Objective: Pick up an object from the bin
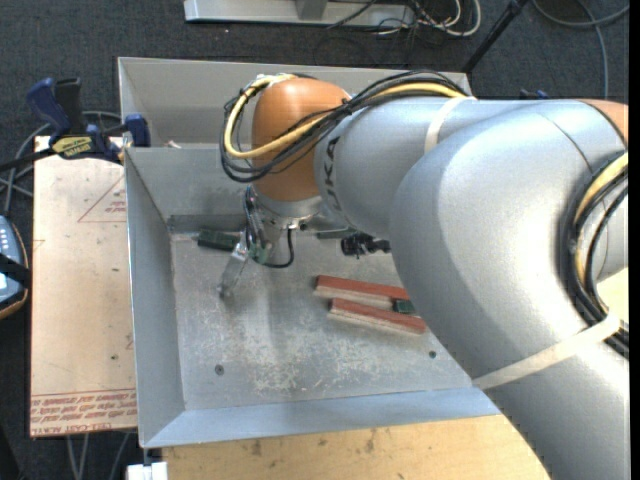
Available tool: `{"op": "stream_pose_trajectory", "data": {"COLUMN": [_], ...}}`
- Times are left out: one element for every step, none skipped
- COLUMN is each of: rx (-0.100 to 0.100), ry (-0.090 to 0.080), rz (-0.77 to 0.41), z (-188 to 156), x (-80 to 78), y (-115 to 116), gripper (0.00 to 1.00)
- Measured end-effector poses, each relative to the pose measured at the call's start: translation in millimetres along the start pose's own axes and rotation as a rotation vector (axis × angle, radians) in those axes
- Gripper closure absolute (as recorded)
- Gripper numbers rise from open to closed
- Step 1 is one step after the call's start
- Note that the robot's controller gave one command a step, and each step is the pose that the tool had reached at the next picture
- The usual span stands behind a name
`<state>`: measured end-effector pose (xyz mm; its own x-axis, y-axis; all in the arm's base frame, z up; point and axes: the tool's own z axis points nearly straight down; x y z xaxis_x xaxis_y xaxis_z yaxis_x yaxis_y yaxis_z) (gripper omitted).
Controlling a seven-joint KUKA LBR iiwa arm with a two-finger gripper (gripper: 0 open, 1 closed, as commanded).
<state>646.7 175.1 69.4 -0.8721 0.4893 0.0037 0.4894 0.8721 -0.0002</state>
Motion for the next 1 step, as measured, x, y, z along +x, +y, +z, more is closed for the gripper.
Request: {"op": "stream_pose_trajectory", "data": {"rx": [0.0], "ry": [-0.001], "rz": [-0.001], "z": [-0.4], "x": [0.0], "y": [0.2], "gripper": [0.0]}}
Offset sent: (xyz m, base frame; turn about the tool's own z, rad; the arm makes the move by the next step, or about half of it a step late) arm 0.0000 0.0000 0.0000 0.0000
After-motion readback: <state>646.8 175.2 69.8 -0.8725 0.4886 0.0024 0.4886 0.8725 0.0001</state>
